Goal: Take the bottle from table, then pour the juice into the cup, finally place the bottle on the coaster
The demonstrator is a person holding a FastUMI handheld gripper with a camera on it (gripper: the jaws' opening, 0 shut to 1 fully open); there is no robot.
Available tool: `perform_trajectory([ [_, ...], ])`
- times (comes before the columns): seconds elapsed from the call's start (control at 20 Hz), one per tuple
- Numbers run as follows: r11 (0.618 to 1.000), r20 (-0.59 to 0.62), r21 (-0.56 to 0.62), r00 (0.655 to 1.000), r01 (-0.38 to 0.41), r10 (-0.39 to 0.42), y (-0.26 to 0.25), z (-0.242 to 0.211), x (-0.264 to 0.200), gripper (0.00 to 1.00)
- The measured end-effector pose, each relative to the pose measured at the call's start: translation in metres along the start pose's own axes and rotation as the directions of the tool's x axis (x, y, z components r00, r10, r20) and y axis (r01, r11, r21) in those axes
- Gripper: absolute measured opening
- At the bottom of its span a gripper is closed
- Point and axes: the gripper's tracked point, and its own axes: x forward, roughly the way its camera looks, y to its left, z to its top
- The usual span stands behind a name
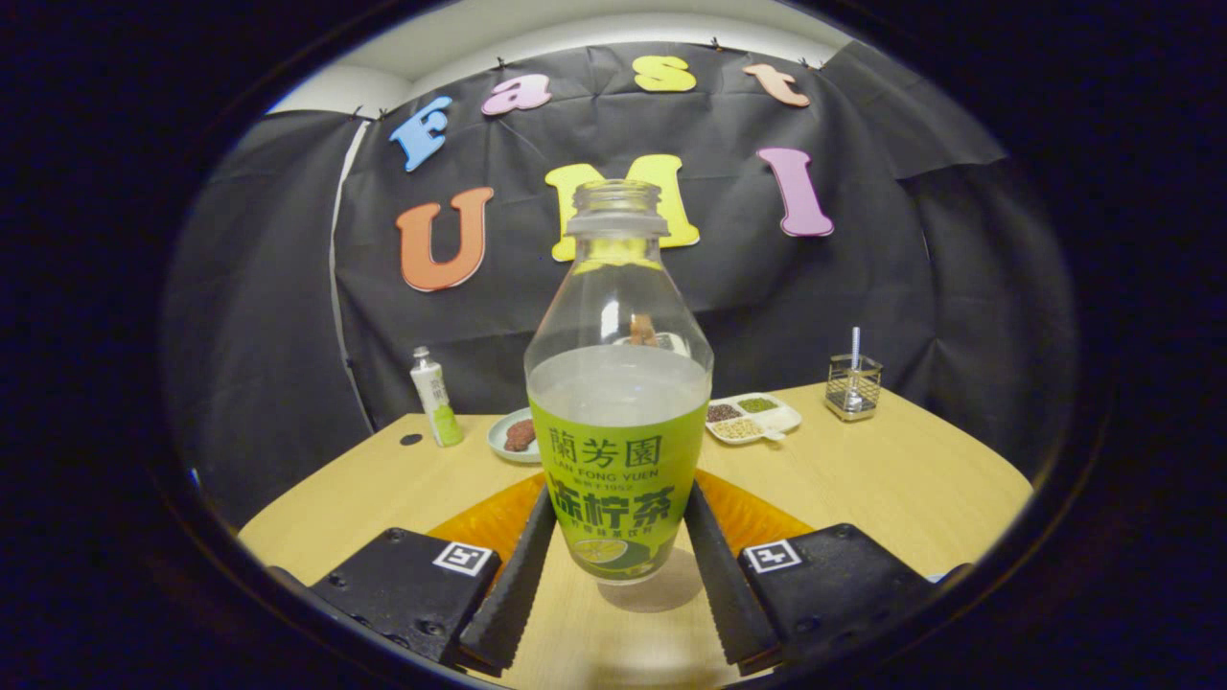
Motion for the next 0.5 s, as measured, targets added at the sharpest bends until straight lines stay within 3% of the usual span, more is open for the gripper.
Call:
perform_trajectory([
  [0.5,0.994,-0.117,-0.09,0.99,0.07,-0.08,-0.015,-0.038,0.047,0.81],
])
